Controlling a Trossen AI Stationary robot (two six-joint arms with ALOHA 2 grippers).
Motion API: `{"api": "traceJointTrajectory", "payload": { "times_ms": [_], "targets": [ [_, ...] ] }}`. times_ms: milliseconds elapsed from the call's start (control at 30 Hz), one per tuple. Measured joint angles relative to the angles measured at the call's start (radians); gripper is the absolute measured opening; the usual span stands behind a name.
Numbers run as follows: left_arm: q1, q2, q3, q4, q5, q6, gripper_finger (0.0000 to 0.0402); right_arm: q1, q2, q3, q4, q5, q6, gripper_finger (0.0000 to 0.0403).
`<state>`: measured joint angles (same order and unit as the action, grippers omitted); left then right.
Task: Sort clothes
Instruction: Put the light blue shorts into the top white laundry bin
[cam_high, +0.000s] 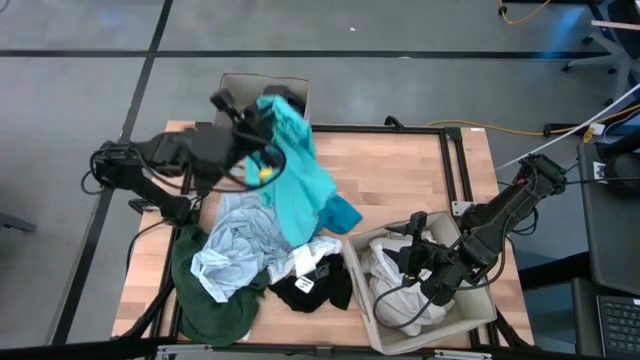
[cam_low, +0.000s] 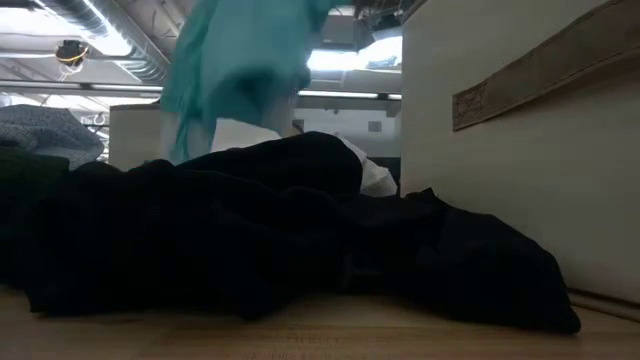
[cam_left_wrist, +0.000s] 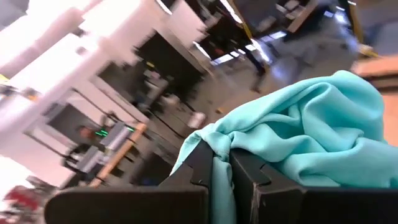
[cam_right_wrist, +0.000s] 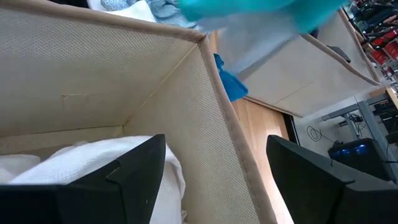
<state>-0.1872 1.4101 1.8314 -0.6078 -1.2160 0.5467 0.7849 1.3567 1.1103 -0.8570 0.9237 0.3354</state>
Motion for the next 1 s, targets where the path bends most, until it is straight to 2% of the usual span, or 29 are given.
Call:
{"api": "traceJointTrajectory", "payload": {
  "times_ms": [100, 200, 333, 467, 633, 800, 900, 1000],
  "targets": [
    [0.057, 0.000, 0.008, 0.208, 0.002, 0.225, 0.0013, 0.000, 0.000, 0.000, 0.000, 0.000, -0.005, 0.0280],
    [0.125, 0.000, 0.010, 0.403, 0.072, 0.423, 0.0017, 0.000, -0.003, 0.006, -0.004, 0.011, -0.052, 0.0280],
    [0.203, 0.000, 0.010, 0.629, 0.176, 0.618, 0.0018, 0.000, -0.016, 0.042, -0.008, 0.034, -0.111, 0.0280],
    [0.261, 0.000, 0.011, 0.769, 0.245, 0.770, 0.0016, 0.000, -0.044, 0.076, -0.011, 0.036, -0.157, 0.0280],
    [0.351, 0.000, 0.011, 0.905, 0.327, 0.879, 0.0019, 0.000, -0.099, 0.085, -0.014, 0.064, -0.163, 0.0280],
    [0.480, 0.000, 0.011, 0.932, 0.351, 0.974, 0.0017, 0.000, -0.137, 0.085, -0.017, 0.064, -0.119, 0.0280],
    [0.573, 0.000, 0.011, 0.930, 0.366, 0.950, 0.0020, 0.000, -0.140, 0.085, -0.024, 0.064, -0.098, 0.0280],
    [0.670, 0.000, 0.011, 0.904, 0.431, 0.827, 0.0023, 0.000, -0.139, 0.085, -0.028, 0.064, -0.095, 0.0280]
  ]
}}
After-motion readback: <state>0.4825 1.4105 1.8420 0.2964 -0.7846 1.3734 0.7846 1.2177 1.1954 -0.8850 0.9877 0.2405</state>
